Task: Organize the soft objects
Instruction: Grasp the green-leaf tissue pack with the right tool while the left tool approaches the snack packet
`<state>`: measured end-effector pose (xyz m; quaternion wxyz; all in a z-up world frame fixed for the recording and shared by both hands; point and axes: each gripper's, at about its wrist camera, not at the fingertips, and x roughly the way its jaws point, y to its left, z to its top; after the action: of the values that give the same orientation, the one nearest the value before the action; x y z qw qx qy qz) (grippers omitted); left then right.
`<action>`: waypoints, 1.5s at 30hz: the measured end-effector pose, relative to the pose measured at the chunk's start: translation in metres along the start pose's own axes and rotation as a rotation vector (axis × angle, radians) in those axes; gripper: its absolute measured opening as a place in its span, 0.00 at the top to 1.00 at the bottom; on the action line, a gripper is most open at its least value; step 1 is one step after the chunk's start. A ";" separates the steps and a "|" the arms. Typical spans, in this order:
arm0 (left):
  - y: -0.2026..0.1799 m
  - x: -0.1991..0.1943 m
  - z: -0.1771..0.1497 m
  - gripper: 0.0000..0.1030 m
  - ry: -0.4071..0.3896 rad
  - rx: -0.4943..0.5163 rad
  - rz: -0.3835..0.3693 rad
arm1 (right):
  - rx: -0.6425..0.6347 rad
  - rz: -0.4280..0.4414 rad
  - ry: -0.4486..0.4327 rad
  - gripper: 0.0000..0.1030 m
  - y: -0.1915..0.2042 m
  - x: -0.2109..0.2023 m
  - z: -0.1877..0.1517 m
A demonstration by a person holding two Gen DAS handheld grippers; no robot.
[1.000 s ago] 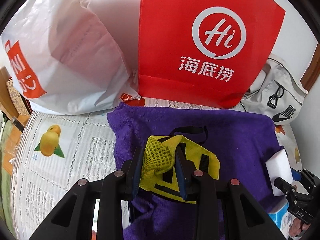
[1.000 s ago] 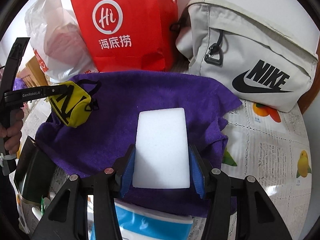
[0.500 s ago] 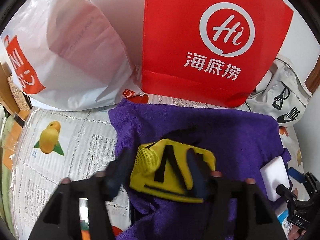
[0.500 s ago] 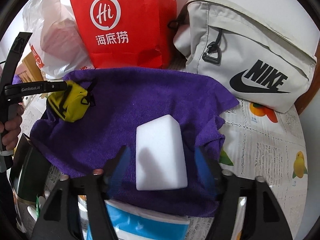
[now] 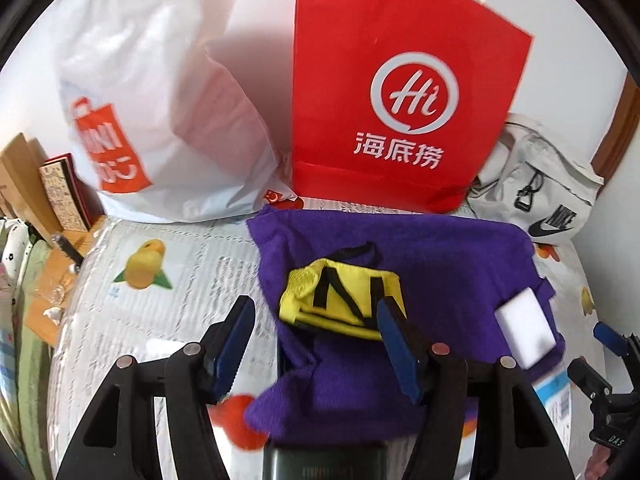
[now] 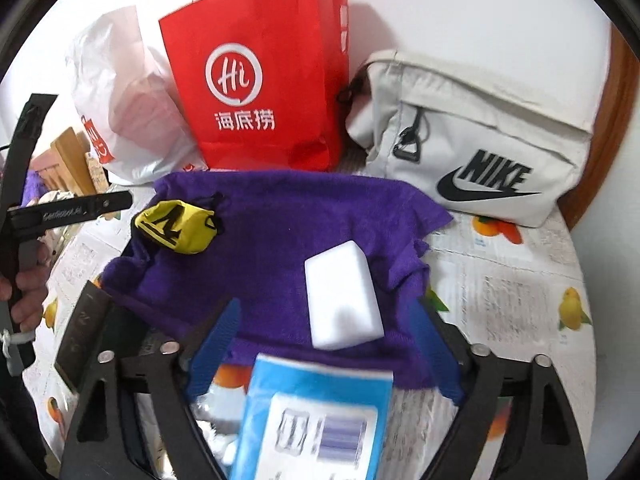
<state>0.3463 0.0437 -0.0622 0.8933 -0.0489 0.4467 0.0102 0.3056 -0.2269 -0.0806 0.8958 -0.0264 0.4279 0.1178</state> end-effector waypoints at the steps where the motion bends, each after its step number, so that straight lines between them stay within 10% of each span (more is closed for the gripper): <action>1: 0.001 -0.010 -0.005 0.40 -0.006 -0.001 -0.001 | 0.000 -0.006 -0.008 0.15 0.003 -0.008 -0.001; 23: 0.012 -0.128 -0.121 0.40 -0.058 -0.006 -0.043 | 0.028 0.028 -0.113 0.15 0.053 -0.139 -0.107; 45: 0.026 -0.113 -0.213 0.40 -0.003 -0.018 -0.120 | -0.043 0.095 -0.025 0.17 0.079 -0.095 -0.189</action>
<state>0.1070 0.0518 -0.1014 0.8925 -0.0838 0.4414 -0.0392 0.0858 -0.1956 -0.1229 0.8937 -0.0237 0.4148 0.1694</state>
